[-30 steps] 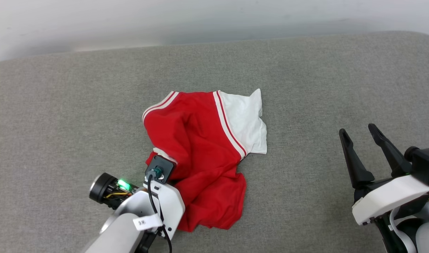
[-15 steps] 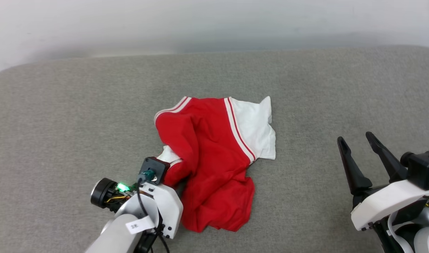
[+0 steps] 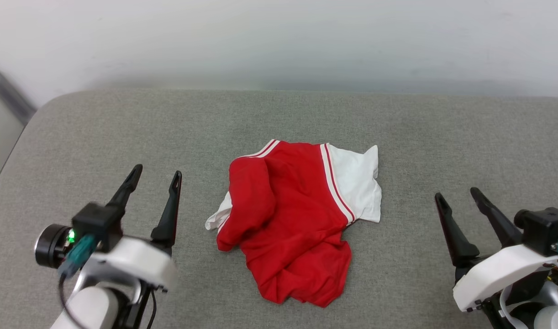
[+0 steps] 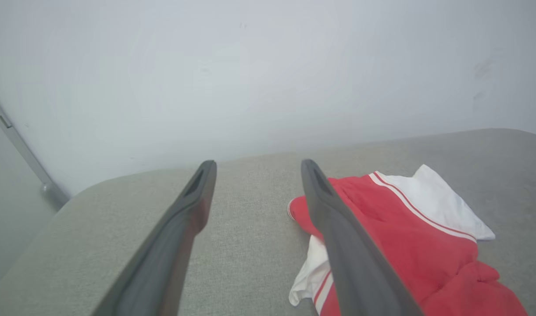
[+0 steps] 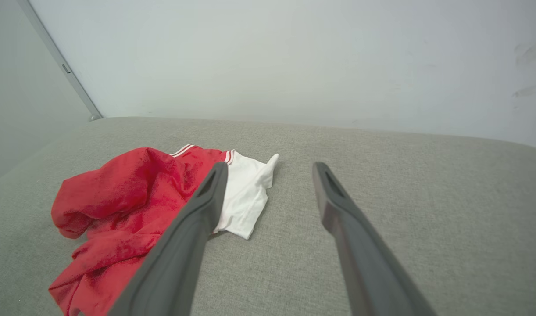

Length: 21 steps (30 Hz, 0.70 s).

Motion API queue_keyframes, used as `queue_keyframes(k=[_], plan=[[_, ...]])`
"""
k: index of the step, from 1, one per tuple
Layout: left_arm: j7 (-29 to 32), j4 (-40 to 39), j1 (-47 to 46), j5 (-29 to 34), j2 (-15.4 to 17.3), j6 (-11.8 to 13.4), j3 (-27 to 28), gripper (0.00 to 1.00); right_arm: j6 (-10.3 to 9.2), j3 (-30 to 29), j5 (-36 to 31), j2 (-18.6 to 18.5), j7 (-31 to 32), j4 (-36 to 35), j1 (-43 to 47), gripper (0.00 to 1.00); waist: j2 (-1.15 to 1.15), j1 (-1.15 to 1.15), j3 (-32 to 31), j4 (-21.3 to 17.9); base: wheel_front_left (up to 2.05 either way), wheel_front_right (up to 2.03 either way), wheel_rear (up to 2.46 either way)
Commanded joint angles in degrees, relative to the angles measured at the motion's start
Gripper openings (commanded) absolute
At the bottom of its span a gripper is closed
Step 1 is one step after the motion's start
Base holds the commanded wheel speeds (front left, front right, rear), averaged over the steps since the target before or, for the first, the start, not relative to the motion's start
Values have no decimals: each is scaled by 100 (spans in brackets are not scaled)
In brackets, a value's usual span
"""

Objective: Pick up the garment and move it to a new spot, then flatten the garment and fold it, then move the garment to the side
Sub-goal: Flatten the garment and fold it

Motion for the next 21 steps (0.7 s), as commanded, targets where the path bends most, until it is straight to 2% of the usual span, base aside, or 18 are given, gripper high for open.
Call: queue_keyframes(k=[1,5,8,10,13,17,21], plan=[[-264,-106,191,-18,60,-76,51,100,-2,18,-48,5,22,37,39,100,0,0,-21,8,0,0,0],[-858,-411,612,-37,28,-94,218,100,-2,37,-180,64,-4,83,132,100,0,0,-9,35,0,0,0],[-977,-575,822,25,-54,-148,218,100,-2,65,-264,17,96,88,137,100,0,0,74,126,0,0,0],[-997,-621,860,77,-77,-183,195,100,-2,133,-280,10,395,84,31,100,0,0,186,195,0,0,0],[-1013,-626,774,147,-144,-259,137,100,-2,330,-337,-127,1203,39,-322,100,0,0,351,326,0,0,0],[-1029,-602,571,188,-286,-331,96,100,-2,569,-314,-354,2582,175,-1035,100,0,0,614,576,0,0,0],[-1039,-551,427,256,-428,-460,46,100,-2,1207,-280,-948,3945,596,-1776,100,0,0,834,853,0,0,0]])
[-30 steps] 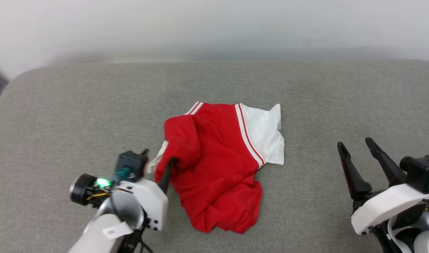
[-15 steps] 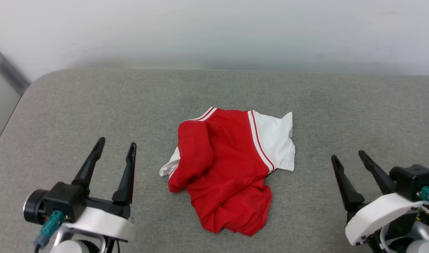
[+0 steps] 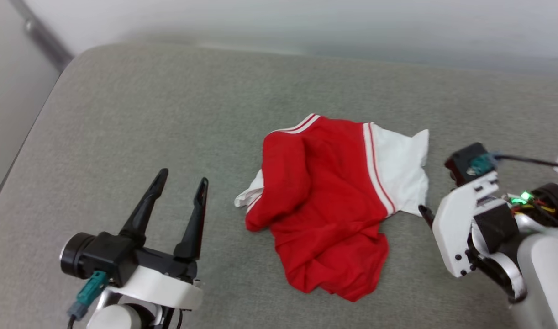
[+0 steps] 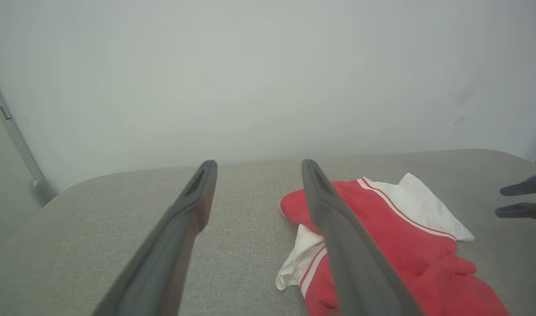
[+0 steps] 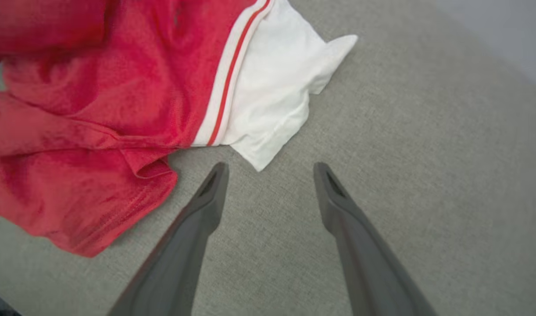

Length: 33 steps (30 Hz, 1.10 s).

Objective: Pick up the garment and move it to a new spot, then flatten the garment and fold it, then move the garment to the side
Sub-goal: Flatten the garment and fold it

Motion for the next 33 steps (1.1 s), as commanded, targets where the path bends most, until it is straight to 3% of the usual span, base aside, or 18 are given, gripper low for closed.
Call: queue_keyframes(k=[1,6,11,20,21,22,23,33], plan=[[-39,19,-113,112,-33,-76,-26,100,-2,287,109,-194,402,155,-354,100,0,0,243,281,0,0,0],[-41,25,-184,228,-276,-188,-4,100,-3,491,457,-223,1387,852,-1117,100,0,0,471,593,0,0,0],[-41,67,-218,330,-449,-319,37,100,-2,323,487,-78,1775,1487,-1476,100,0,0,583,821,0,0,0],[-37,169,-139,503,-695,-533,193,100,-2,553,350,-159,1739,2473,-1335,100,0,0,680,1043,0,0,0],[-37,183,-120,513,-695,-539,224,100,-2,576,353,-181,1718,2540,-1281,95,0,0,668,1024,0,0,0],[-37,202,-109,534,-693,-563,245,100,-2,600,368,-216,1683,2594,-1236,39,0,0,653,998,0,0,0],[-37,216,-110,554,-694,-579,260,100,-2,618,399,-273,1644,2638,-1197,0,0,0,633,968,0,0,0],[-38,305,20,643,-686,-694,355,100,-6,113,501,-773,1267,2717,-1033,0,0,0,297,546,0,0,0]])
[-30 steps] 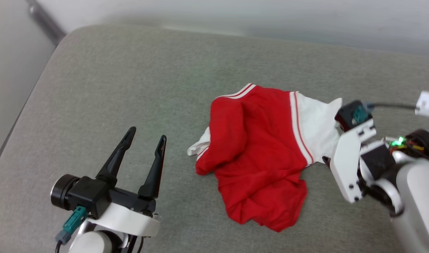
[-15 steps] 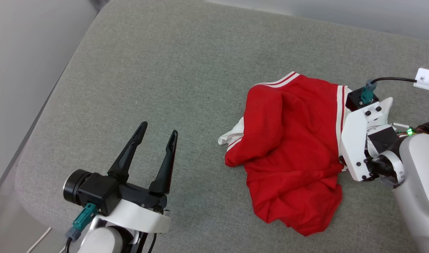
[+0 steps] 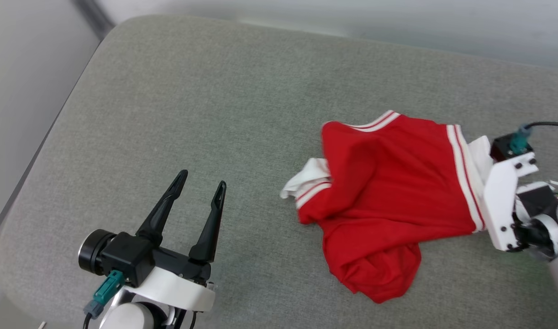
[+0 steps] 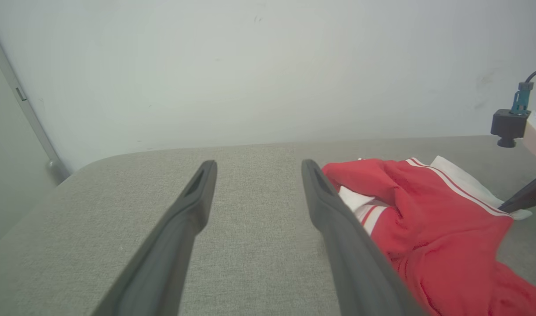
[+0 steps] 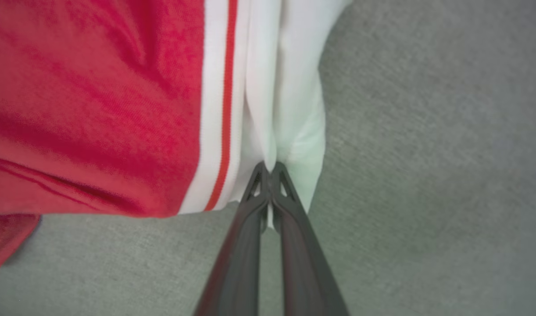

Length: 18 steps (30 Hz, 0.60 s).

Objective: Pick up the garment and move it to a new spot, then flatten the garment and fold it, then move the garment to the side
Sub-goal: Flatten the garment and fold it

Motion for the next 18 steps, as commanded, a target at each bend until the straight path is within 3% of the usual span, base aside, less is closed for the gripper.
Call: queue_keyframes(k=[1,9,12,13,14,15,18], plan=[[-30,0,32,24,4,-8,35,100,-10,-56,-18,-121,38,85,236,0,0,0,-97,-109,0,0,0],[-29,-21,148,18,44,-35,93,100,-8,-638,-11,-493,39,-295,672,0,0,0,-204,-345,0,0,0],[-29,-19,93,0,14,-55,91,100,-8,-790,7,-425,-210,-429,855,0,0,0,-136,-428,0,0,0],[-30,-6,74,-1,14,-58,86,100,-8,-784,-10,-393,-345,-463,867,25,0,0,-125,-442,0,0,0],[-30,9,54,-7,8,-68,79,100,-8,-822,-16,-353,-500,-476,869,92,0,0,-118,-457,0,0,0],[-30,22,35,-14,3,-77,76,100,-7,-842,-15,-309,-631,-470,874,100,0,0,-117,-474,0,0,0],[-29,78,20,-11,1,-82,81,100,-7,-889,69,-199,-1169,-581,866,100,0,0,-162,-546,0,0,0]])
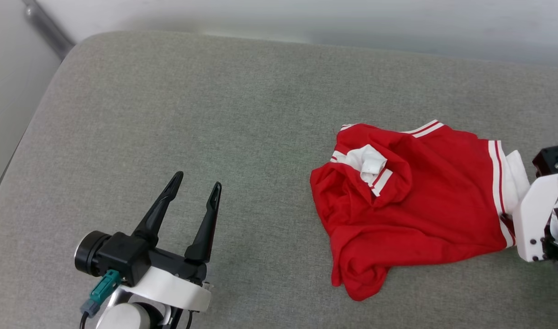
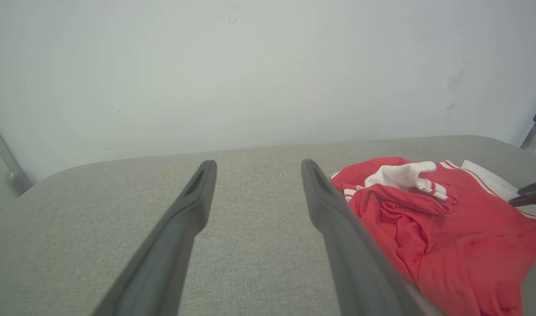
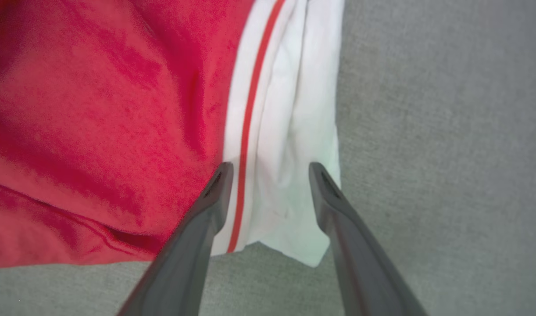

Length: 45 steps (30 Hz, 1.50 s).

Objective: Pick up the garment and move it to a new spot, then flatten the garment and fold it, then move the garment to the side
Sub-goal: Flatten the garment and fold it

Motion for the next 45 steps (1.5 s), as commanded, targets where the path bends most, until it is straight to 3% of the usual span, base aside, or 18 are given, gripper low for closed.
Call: queue_keyframes(k=[1,12,18,25,31,32,36,40,45], plan=[[-29,29,-32,-18,-5,-27,-2,100,-4,-58,52,60,-261,-103,46,100,0,0,-49,-55,0,0,0],[75,71,38,-330,-58,-49,28,100,-3,-345,544,689,-3379,-1549,538,100,0,0,-375,-664,0,0,0],[672,83,78,-581,-92,-89,-185,100,-3,-507,282,1205,-4504,-2072,1312,100,0,0,-400,-940,0,0,0],[1790,-111,-378,-868,-227,-42,-431,100,-3,-674,25,1433,-4867,-2256,1637,100,0,0,-260,-1146,0,0,0],[4223,301,-1763,-1397,-388,-111,-980,100,-3,-729,-154,1455,-4830,-2321,1429,100,0,0,-15,-1381,0,0,0],[5117,525,-2315,-1719,-403,-145,-1061,100,-3,-724,-154,1474,-4850,-2369,1375,100,0,0,72,-1434,0,0,0],[6321,1031,-3155,-2019,-353,-186,-1188,100,-3,-699,-162,1525,-4906,-2380,1239,100,0,0,210,-1587,0,0,0],[6895,1407,-3830,-1917,-195,-166,-1262,100,-3,-618,-136,1627,-4983,-2275,1185,100,0,0,317,-1770,0,0,0],[7057,1832,-4212,-1657,-123,-157,-1421,100,-3,-506,-164,1713,-5133,-2085,1141,100,0,0,459,-1918,0,0,0]])
